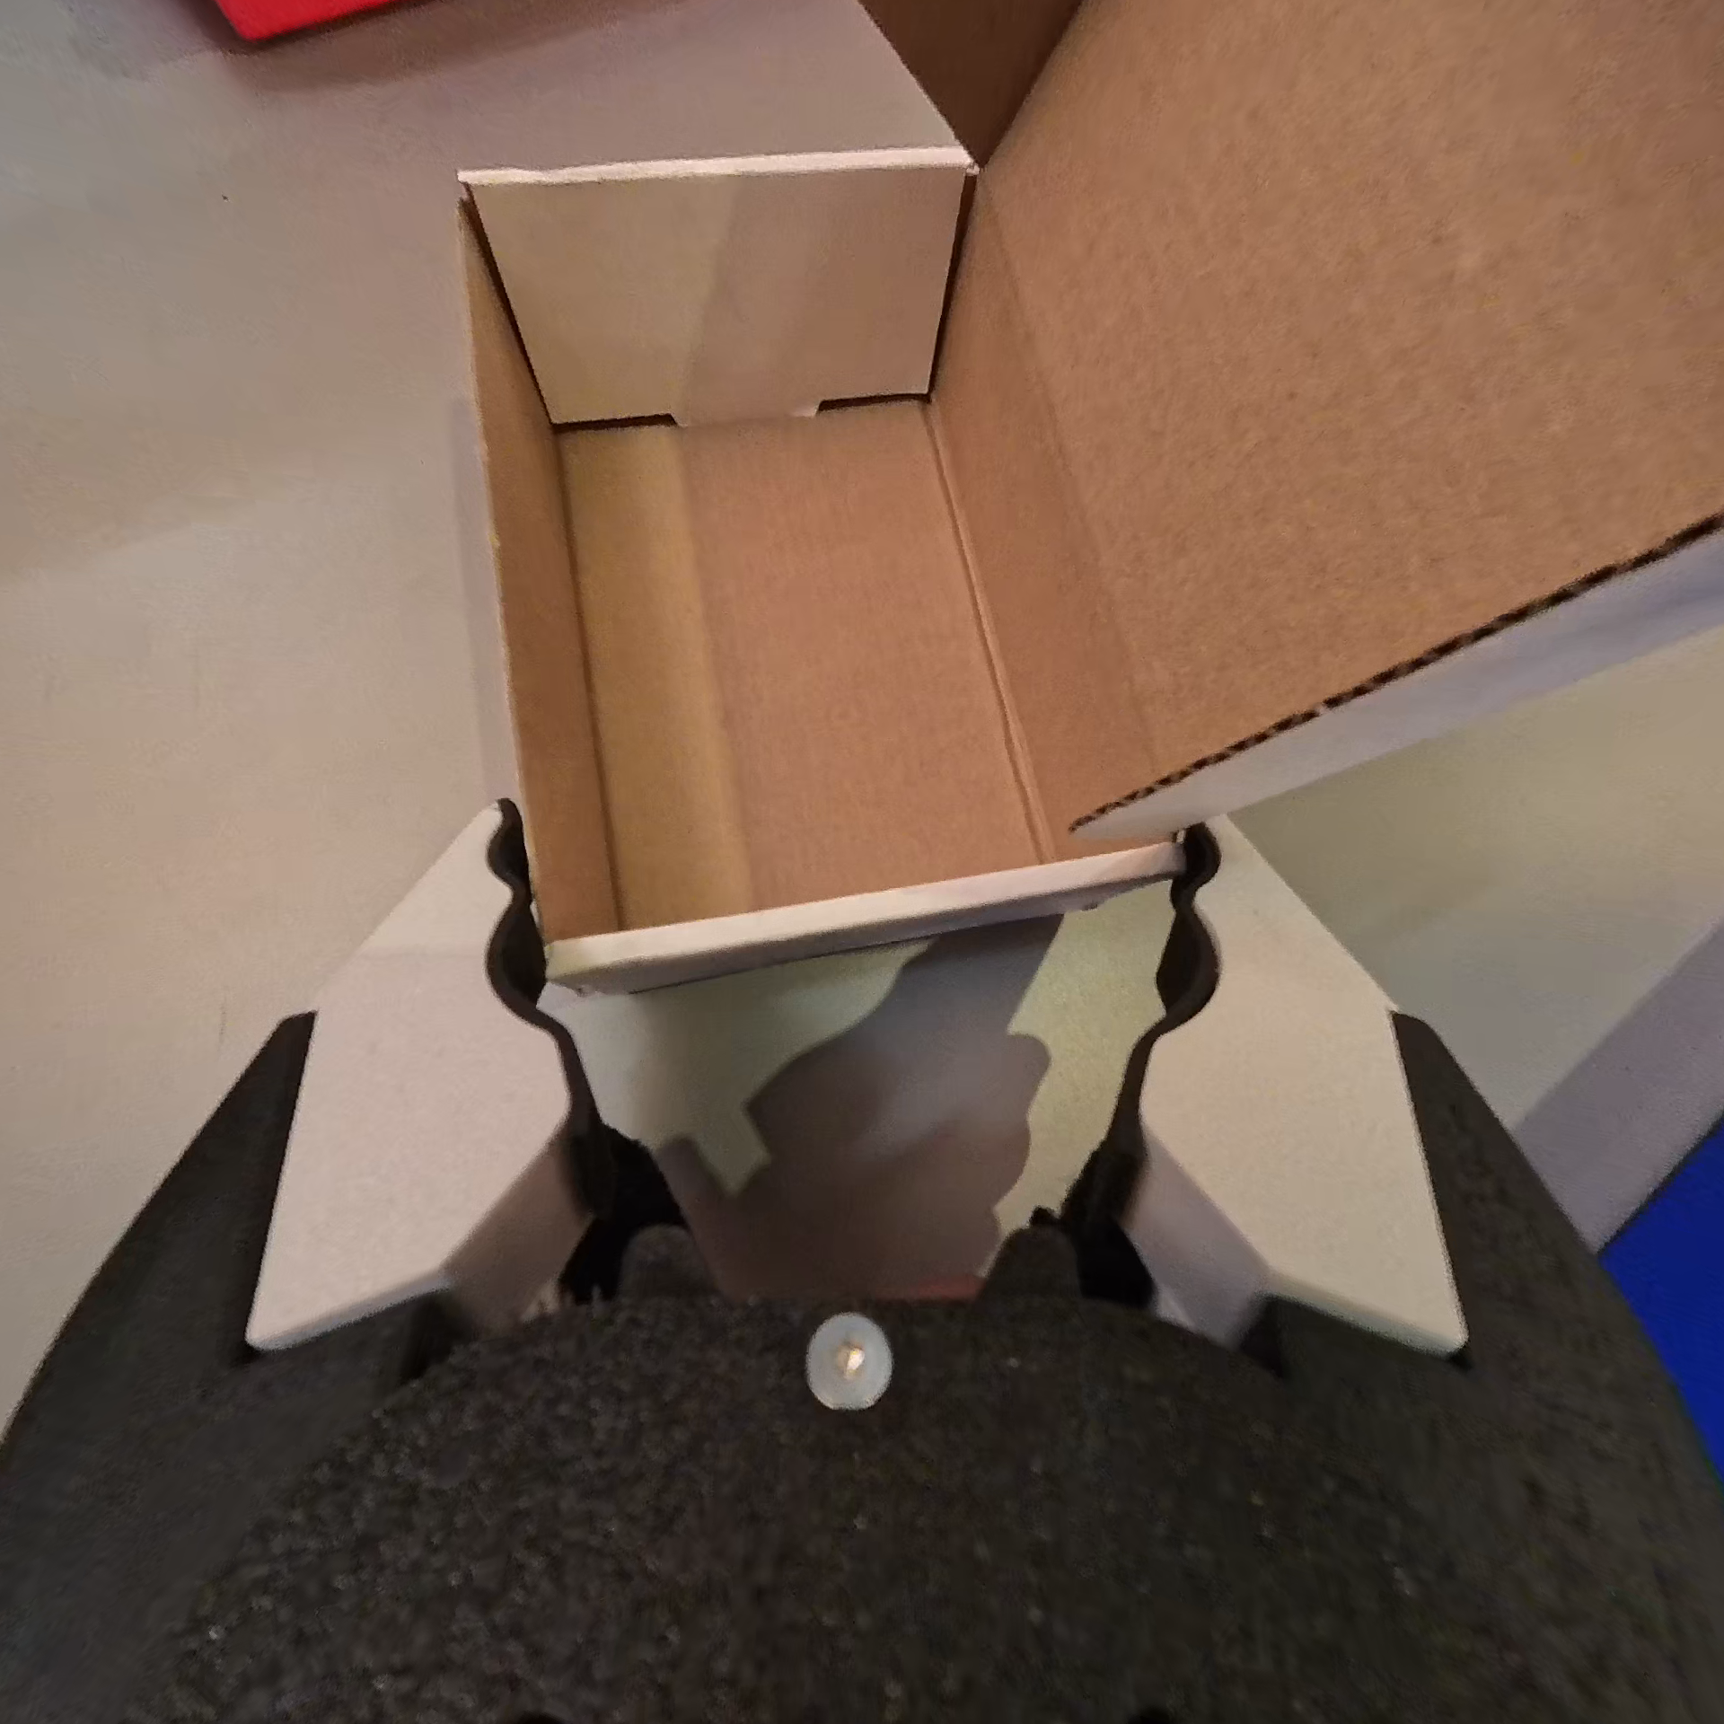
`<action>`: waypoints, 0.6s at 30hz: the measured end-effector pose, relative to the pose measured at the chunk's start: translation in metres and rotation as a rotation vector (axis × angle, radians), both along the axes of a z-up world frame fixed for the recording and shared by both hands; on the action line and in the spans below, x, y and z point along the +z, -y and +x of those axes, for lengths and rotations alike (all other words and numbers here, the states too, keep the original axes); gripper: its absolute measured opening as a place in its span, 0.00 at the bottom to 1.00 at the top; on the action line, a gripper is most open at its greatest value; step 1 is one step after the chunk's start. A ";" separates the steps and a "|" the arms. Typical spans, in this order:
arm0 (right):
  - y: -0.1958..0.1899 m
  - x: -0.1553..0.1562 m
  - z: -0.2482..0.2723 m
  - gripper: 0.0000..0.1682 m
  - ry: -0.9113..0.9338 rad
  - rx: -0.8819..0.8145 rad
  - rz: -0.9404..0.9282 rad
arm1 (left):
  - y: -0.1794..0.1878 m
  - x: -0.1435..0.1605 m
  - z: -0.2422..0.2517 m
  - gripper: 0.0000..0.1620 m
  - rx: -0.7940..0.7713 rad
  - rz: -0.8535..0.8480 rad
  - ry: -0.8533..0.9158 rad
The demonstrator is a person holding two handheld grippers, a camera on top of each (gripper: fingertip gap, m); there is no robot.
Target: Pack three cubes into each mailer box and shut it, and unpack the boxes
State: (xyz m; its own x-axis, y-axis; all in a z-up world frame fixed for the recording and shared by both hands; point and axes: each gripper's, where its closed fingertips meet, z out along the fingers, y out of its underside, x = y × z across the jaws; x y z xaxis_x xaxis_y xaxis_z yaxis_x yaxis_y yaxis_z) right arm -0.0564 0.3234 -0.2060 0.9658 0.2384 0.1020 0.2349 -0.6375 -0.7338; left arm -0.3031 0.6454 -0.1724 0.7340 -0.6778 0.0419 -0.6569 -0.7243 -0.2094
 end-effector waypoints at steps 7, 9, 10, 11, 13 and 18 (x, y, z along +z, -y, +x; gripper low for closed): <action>0.001 0.000 0.001 0.79 0.000 -0.001 -0.004 | 0.097 0.117 0.096 0.26 -0.390 0.048 0.337; 0.001 0.000 0.001 0.79 0.000 -0.001 -0.003 | 0.146 0.131 0.126 0.26 -0.571 0.051 0.372; 0.001 0.000 0.001 0.79 0.000 -0.001 -0.003 | 0.168 0.133 0.140 0.26 -0.649 0.052 0.382; 0.001 0.000 0.001 0.79 0.000 -0.002 -0.004 | 0.186 0.132 0.153 0.26 -0.706 0.065 0.388; 0.001 0.000 0.001 0.79 0.001 -0.002 0.001 | 0.206 0.124 0.176 0.26 -0.762 0.086 0.368; 0.000 0.000 0.000 0.79 0.005 -0.001 -0.001 | 0.252 0.062 0.213 0.26 -0.831 -0.014 0.279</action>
State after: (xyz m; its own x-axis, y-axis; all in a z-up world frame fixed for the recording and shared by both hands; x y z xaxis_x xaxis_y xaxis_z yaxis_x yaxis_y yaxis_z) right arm -0.0562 0.3235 -0.2060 0.9655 0.2378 0.1062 0.2378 -0.6386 -0.7318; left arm -0.0904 0.3934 -0.1104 -0.0353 -0.9867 0.1589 -0.8991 -0.0380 -0.4360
